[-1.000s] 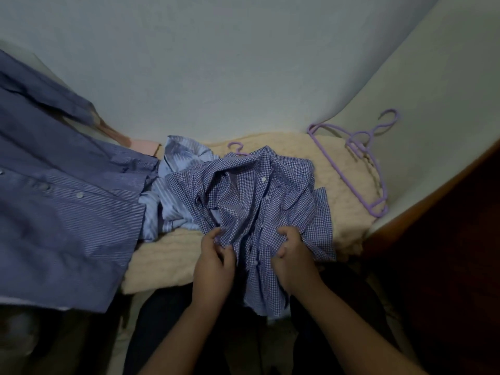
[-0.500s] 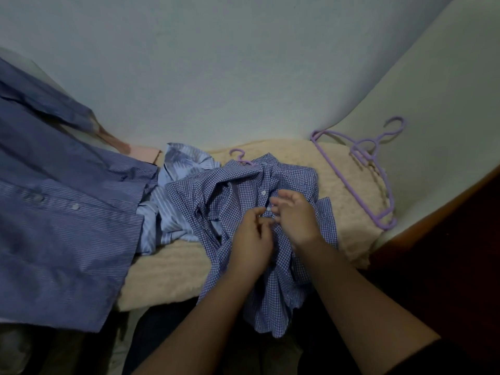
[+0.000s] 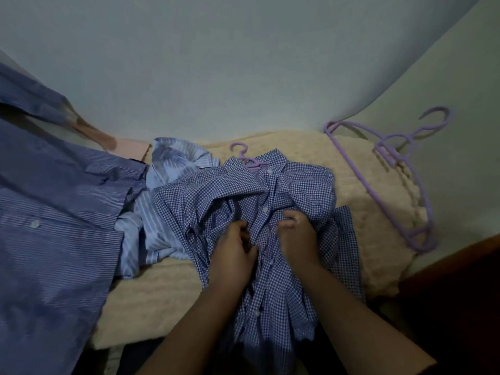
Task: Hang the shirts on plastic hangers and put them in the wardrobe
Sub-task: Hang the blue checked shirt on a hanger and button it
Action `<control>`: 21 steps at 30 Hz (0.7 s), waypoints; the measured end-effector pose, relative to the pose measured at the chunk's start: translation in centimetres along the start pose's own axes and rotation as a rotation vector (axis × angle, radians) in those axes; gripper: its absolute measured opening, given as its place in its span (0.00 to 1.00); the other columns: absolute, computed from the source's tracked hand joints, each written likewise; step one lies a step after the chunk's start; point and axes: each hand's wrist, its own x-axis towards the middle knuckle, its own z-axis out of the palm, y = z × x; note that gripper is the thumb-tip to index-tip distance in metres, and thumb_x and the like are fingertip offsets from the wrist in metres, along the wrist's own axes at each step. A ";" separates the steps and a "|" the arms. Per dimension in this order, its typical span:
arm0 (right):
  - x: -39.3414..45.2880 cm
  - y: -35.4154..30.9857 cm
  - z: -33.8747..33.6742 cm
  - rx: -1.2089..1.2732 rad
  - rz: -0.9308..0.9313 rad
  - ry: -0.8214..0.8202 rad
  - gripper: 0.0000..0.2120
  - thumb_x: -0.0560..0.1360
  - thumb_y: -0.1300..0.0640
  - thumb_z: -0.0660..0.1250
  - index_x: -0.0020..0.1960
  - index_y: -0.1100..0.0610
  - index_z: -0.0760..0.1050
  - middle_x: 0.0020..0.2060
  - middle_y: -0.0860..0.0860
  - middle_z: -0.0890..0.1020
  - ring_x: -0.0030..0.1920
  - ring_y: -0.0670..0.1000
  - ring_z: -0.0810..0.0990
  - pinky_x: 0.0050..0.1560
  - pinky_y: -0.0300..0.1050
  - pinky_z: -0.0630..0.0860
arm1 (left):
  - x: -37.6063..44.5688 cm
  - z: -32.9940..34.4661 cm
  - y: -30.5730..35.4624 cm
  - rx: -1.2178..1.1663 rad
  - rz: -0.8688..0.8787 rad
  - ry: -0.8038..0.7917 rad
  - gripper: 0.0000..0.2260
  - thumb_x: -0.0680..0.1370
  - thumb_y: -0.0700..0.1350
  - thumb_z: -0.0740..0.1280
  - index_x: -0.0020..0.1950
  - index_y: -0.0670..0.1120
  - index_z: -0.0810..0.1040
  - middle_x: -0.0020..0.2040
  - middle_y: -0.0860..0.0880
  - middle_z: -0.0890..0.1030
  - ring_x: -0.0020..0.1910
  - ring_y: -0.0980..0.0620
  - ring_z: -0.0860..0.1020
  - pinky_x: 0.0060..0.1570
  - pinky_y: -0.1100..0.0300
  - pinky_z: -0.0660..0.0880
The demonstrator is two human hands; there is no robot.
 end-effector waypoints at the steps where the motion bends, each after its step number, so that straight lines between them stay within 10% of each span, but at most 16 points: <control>1: 0.0 0.0 0.1 0.000 -0.004 0.006 0.15 0.78 0.67 0.59 0.64 0.64 0.70 0.42 0.54 0.77 0.39 0.51 0.76 0.37 0.41 0.73 | 0.0 0.0 -0.1 -0.010 0.000 0.011 0.22 0.75 0.43 0.70 0.67 0.50 0.68 0.50 0.54 0.78 0.49 0.54 0.78 0.50 0.54 0.76; 9: -1.7 -1.3 -0.6 -0.028 -0.128 -0.001 0.13 0.75 0.67 0.63 0.59 0.61 0.73 0.42 0.55 0.81 0.44 0.53 0.81 0.46 0.45 0.79 | -0.2 -1.4 1.5 -0.252 -0.066 0.118 0.14 0.77 0.40 0.66 0.62 0.48 0.72 0.40 0.53 0.79 0.35 0.60 0.76 0.34 0.74 0.70; 21: -5.6 -1.6 -1.3 0.029 -0.016 -0.230 0.21 0.72 0.71 0.68 0.59 0.54 0.69 0.36 0.49 0.71 0.35 0.46 0.71 0.33 0.32 0.70 | -2.8 -2.9 1.7 -0.680 -0.322 -0.072 0.17 0.74 0.41 0.72 0.61 0.48 0.72 0.46 0.47 0.84 0.41 0.49 0.81 0.44 0.54 0.77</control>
